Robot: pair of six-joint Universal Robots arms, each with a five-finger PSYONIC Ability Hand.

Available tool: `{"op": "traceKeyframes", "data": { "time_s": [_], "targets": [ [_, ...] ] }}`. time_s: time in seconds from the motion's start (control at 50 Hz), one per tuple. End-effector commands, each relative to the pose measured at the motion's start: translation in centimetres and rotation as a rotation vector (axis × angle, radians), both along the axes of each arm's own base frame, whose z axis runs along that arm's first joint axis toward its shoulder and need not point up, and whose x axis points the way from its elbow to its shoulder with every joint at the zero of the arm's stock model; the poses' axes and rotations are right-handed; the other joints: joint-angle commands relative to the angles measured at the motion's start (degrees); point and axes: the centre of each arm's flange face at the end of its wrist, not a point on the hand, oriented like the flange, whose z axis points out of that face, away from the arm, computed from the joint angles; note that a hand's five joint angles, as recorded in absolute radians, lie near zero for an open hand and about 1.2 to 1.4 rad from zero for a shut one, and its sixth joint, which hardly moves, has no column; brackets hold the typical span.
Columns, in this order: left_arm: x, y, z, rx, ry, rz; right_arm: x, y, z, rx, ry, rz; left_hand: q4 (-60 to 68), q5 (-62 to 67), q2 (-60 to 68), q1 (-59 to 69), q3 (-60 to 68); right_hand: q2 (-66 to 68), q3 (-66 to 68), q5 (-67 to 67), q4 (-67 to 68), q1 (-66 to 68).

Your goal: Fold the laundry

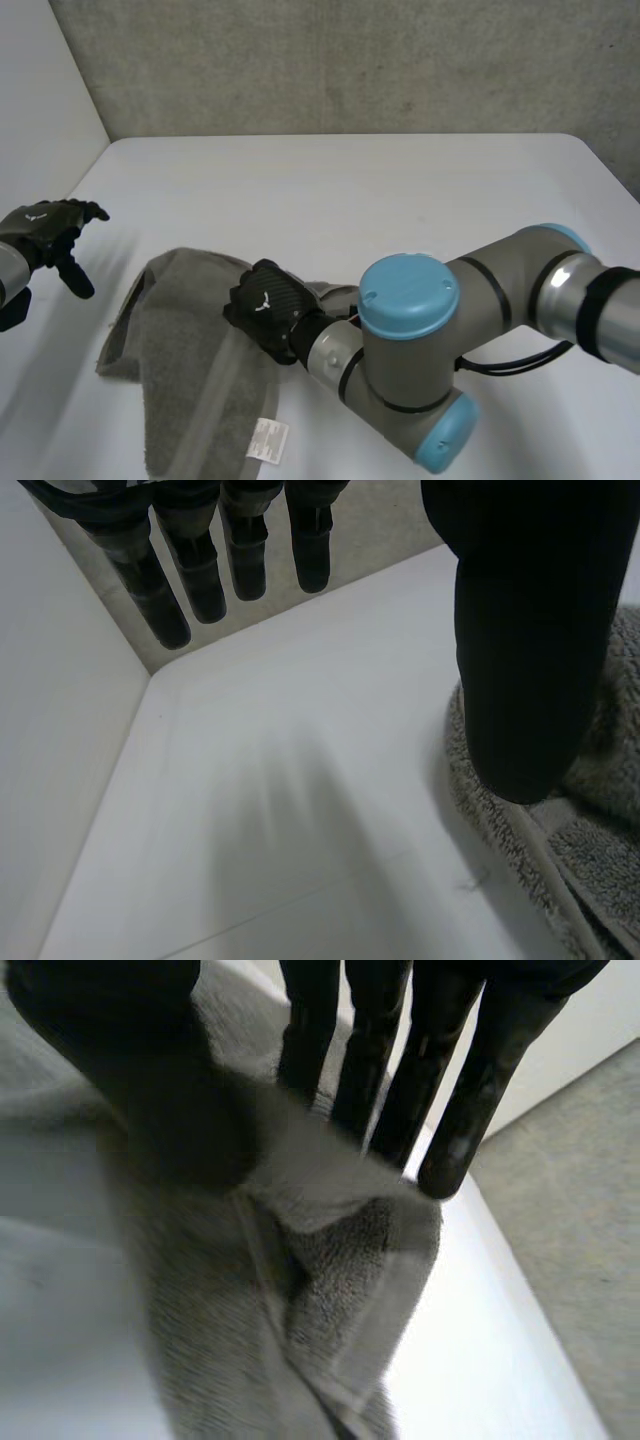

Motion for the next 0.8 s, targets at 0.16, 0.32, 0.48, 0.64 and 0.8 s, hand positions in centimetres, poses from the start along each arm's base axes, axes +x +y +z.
{"op": "traceKeyframes", "data": {
  "time_s": [0.16, 0.32, 0.48, 0.64, 0.8],
  "targets": [
    [-0.2, 1.0, 0.2, -0.021, -0.003, -0.002, -4.3, -8.4, 13.7, 0.001, -0.469, -0.407, -1.14, -1.05, -1.13, -1.28, -1.16, 23.81, 24.52, 27.41, 25.29, 31.67],
    [-2.1, 2.3, 0.2, -0.019, -0.002, -0.064, -10.9, -13.4, 11.2, 0.072, -0.286, -0.646, -1.82, -1.73, -1.8, -1.95, -1.83, 23.81, 24.52, 27.41, 25.29, 31.67],
    [-4.5, 3.6, -0.1, -0.021, -0.001, -0.144, -15.5, -17.9, 6.1, 0.127, -0.155, -0.846, -1.65, -1.56, -1.64, -1.79, -1.67, 17.71, 18.42, 21.31, 19.19, 25.57],
    [-6.6, 5.0, -0.4, -0.03, -0.001, -0.216, -17.4, -17.9, 6.7, 0.125, -0.154, -0.919, -1.31, -1.22, -1.3, -1.45, -1.33, -46.19, -45.48, -42.59, -44.71, -38.33],
    [-7.9, 5.5, -0.1, -0.055, 0.01, -0.254, -18.1, -14.9, 8.5, 0.112, -0.148, -0.894, -0.98, -0.89, -0.96, -1.11, -0.99, -46.19, -45.48, -42.59, -44.71, -38.33]
  ]
}}
